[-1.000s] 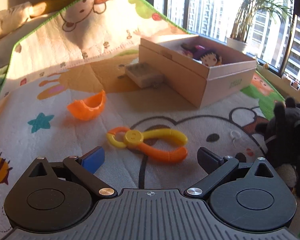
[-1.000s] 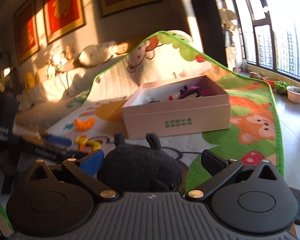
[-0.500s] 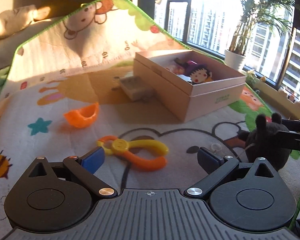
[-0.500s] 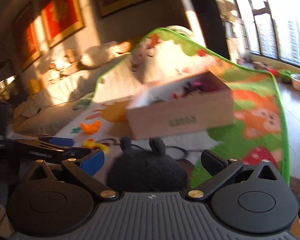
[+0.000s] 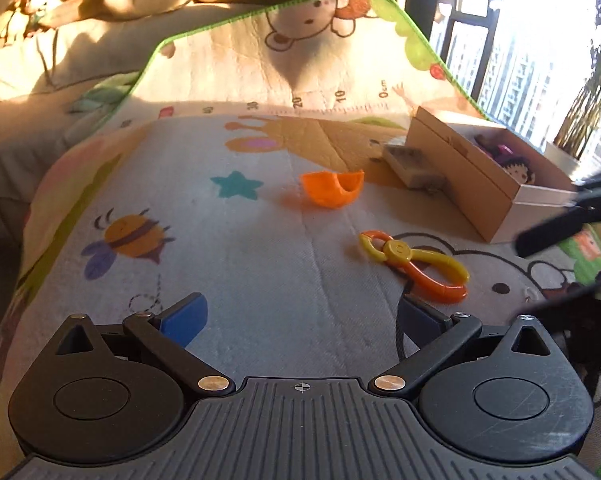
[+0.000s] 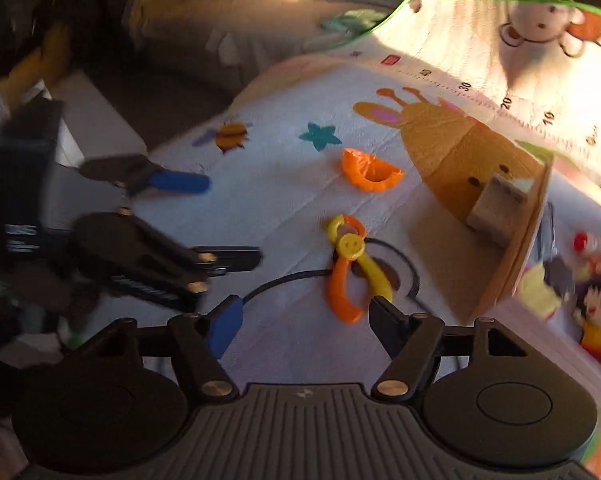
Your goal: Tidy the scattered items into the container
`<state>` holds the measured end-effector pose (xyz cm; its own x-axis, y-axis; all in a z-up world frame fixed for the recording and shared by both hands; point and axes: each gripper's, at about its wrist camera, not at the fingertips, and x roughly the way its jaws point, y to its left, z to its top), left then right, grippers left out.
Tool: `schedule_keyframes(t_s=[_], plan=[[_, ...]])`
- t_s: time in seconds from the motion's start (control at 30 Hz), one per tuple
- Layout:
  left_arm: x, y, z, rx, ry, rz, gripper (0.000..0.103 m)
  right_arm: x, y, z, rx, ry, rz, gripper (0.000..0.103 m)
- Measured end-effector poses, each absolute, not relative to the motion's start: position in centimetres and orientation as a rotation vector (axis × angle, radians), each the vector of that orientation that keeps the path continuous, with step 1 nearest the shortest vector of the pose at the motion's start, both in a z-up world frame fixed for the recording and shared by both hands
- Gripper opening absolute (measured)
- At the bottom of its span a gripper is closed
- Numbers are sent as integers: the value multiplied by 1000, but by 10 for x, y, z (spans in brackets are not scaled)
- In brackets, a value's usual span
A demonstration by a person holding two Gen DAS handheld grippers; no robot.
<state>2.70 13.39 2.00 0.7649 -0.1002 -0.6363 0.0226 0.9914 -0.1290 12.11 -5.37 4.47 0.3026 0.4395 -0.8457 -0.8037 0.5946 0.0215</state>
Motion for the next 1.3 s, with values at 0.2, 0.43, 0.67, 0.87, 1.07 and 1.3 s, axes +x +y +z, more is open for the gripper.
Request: schedule_keyframes(t_s=[0.2,0.43,0.67,0.87,1.07,1.3], plan=[[17,141,21,-158,659,-109,103,168,-39,17,-449,1097,806,71],[21,137,26,-128,618,-190,103,169,-48,10,-470,1105,818,44],[27,114,25,-28,645,-275,103,135,-70,32,-443,955,788,65],[40,71,27,151,671,-378,103,95,-141,69,-257,744,649,86],[53,37,25,215,585,-398,103,64,-200,57,-154,626,455,90],[86,29,10,298,675,-340,103,55,-248,21,31,666,354,95]])
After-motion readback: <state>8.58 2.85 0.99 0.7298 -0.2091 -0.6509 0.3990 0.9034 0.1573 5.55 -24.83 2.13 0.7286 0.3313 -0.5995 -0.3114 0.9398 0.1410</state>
